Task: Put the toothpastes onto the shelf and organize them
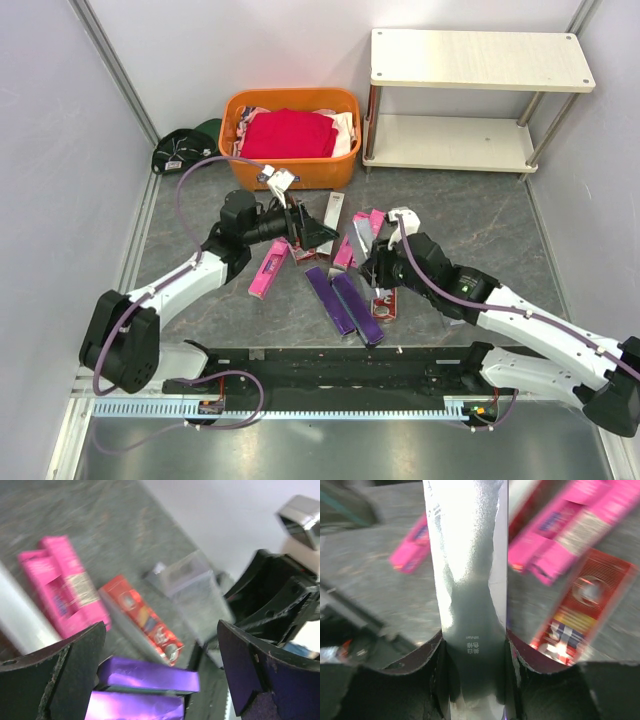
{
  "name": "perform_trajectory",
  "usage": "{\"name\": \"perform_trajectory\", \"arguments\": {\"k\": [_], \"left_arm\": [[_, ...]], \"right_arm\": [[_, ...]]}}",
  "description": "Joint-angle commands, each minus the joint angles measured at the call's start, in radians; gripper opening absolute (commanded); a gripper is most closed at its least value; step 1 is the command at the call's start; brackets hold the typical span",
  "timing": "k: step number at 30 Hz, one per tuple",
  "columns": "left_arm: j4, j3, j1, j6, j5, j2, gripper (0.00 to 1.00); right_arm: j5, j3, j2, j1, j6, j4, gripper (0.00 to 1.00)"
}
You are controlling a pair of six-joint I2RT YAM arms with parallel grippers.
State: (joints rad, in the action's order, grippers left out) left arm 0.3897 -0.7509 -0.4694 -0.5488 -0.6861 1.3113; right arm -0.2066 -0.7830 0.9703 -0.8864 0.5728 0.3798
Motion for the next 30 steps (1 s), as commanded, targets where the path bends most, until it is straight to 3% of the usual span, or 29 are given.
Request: {"name": "perform_trajectory", "arguments": {"k": [1, 7, 10, 11, 13, 14, 16, 18, 19, 25, 30], "left_arm": [[0.349, 0.005, -0.026, -0.183, -0.197, 0.037, 1.00], [0.508, 0.001, -0.072, -0.252, -0.243, 0.084, 0.98], [0.607, 0.002, -0.081, -0.307, -0.266, 0.114, 0.88], [0.641, 0.005, -0.081, -0.325, -0.280, 0.121, 0.76], [0.699, 0.005, -0.081, -0.368, -0.289, 0.137, 0.62], [0.702, 0.001, -0.081, -0.375, -0.294, 0.140, 0.42], [0.707, -0.001, -0.080, -0.385, -0.294, 0.143, 0.30], [0.707, -0.002, -0.080, -0.390, -0.277, 0.141, 0.28], [0.703, -0.004, -0.078, -0.390, -0.271, 0.140, 0.27], [0.721, -0.019, -0.029, -0.451, -0.199, 0.137, 0.24], [0.748, -0.033, 0.031, -0.523, -0.184, 0.144, 0.24]], "right_arm": [[0.281, -0.073, 0.002, -0.002, -0.060, -0.228, 0.09], [0.367, -0.075, 0.016, -0.003, -0.034, -0.312, 0.10], [0.397, -0.078, 0.031, -0.002, -0.024, -0.335, 0.11], [0.398, -0.076, 0.034, -0.002, -0.021, -0.340, 0.11], [0.391, -0.071, 0.039, -0.002, -0.010, -0.340, 0.13], [0.371, -0.064, 0.035, -0.002, -0.005, -0.340, 0.13], [0.340, -0.045, 0.024, -0.002, 0.009, -0.338, 0.16], [0.290, -0.035, 0.008, -0.002, 0.019, -0.338, 0.20], [0.277, -0.022, 0.002, -0.002, 0.024, -0.340, 0.31], [0.187, 0.016, -0.065, 0.000, 0.030, -0.337, 0.67], [0.171, 0.040, -0.130, 0.000, 0.038, -0.314, 0.73]]}}
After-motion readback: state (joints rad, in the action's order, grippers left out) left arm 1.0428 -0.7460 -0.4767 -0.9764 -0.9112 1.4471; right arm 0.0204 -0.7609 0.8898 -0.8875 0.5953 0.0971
